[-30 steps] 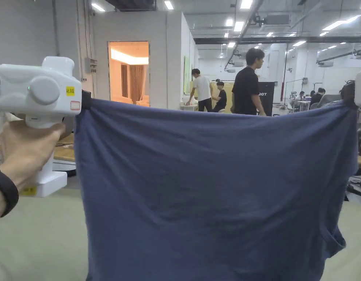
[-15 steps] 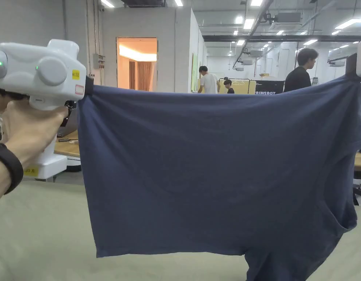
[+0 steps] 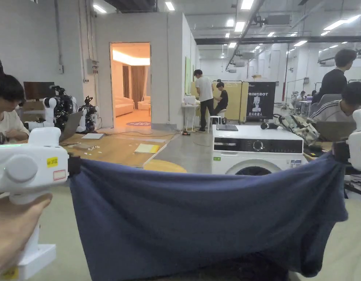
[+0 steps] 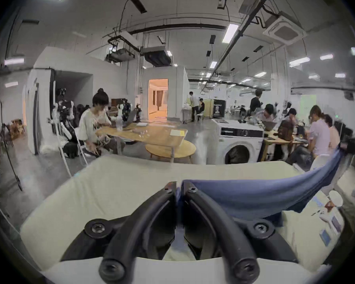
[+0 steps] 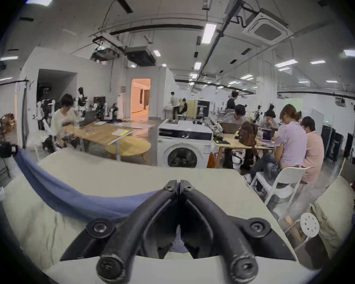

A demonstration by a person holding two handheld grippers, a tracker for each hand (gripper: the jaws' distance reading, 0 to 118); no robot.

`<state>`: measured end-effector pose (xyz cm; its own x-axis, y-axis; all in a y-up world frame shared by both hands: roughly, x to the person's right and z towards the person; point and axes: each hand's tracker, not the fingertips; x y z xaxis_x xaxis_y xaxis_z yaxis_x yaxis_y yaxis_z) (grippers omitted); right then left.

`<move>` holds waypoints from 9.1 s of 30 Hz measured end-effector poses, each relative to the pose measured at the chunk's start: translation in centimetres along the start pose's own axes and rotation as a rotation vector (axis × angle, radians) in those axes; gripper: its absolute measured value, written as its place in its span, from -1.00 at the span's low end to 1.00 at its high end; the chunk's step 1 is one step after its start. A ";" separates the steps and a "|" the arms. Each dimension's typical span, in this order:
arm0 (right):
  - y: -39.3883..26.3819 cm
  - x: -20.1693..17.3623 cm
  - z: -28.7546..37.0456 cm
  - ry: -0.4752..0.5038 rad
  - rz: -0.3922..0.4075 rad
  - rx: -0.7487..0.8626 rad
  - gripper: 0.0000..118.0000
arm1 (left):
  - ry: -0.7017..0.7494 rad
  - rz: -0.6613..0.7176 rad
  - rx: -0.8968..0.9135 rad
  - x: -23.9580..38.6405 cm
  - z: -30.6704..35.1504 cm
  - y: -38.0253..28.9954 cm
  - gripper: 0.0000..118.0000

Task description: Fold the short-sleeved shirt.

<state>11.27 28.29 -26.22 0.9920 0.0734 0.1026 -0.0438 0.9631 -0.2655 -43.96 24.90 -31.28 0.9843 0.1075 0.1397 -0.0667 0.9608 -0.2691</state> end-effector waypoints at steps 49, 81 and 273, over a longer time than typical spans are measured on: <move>-27.0 -12.0 16.4 0.252 -0.100 -0.146 -1.00 | -0.178 -0.077 -0.007 6.2 20.3 -22.8 -1.00; -32.3 -3.5 22.0 0.067 -0.091 -0.297 -1.00 | -0.009 -0.207 -0.655 -3.5 16.3 -35.1 -0.98; -29.4 0.3 -14.6 0.021 0.003 -0.826 -1.00 | 0.088 -0.103 -0.774 -0.7 -14.7 -25.8 -1.00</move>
<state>14.56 -3.76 -32.41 0.9944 0.0628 0.0847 0.0463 0.4617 -0.8858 -40.55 -3.68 -38.46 0.9908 -0.0242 0.1331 0.1267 0.5096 -0.8510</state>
